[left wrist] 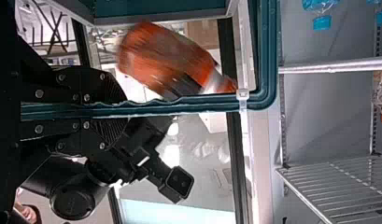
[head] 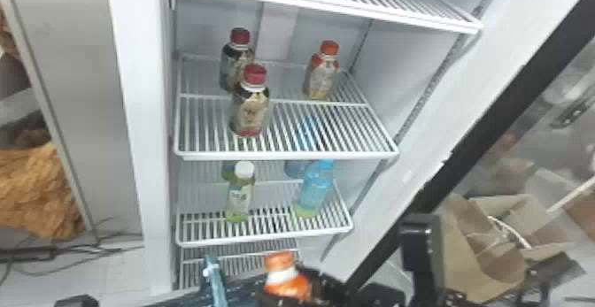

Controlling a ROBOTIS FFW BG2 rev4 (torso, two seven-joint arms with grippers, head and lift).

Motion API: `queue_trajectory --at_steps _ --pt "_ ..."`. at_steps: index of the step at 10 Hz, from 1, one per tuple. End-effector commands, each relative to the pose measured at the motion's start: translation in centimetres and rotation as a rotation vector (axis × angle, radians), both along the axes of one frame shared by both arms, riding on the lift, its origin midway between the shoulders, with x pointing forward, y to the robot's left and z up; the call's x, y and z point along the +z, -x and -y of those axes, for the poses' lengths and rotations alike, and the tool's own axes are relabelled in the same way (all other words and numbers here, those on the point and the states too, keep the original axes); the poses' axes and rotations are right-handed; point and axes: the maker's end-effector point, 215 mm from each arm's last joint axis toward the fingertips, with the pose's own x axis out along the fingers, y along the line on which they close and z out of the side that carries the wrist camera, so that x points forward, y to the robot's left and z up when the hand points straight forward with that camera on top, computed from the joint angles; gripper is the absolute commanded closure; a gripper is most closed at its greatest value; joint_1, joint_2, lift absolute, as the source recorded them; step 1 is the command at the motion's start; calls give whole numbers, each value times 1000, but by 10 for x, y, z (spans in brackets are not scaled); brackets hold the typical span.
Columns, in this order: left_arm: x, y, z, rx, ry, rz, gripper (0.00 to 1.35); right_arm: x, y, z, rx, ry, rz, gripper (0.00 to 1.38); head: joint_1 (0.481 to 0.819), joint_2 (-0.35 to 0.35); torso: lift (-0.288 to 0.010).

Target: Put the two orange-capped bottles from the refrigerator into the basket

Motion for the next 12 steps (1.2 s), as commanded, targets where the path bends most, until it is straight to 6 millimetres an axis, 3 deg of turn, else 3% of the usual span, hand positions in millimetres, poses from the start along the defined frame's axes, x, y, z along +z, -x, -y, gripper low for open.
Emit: queue_trajectory --at_steps 1,3,4,6,7,8,11,12 --pt "0 0 0 1 -1 0 1207 -22 19 -6 34 4 -115 837 695 -350 -40" --pt "0 0 0 1 -1 0 1207 -48 21 -7 47 -7 -196 834 695 -350 -40" --pt "0 -2 -1 5 -1 2 1207 -54 19 -10 55 -19 -210 674 695 -350 -40" --pt "0 -1 -1 3 0 1 1208 -57 18 -5 49 -5 -221 110 695 -350 -40" --pt "-1 -1 -1 7 -3 0 1207 -56 17 -2 42 1 -217 61 695 -350 -40" --pt "0 -2 -1 7 -1 0 1207 -53 11 3 31 10 -196 96 695 -350 -40" --pt "-1 -1 -2 9 -2 -2 1207 15 -64 25 -68 43 164 94 695 -350 -40" --pt "-1 -1 -2 6 -2 0 1207 45 -98 54 -161 82 327 94 695 -350 -40"
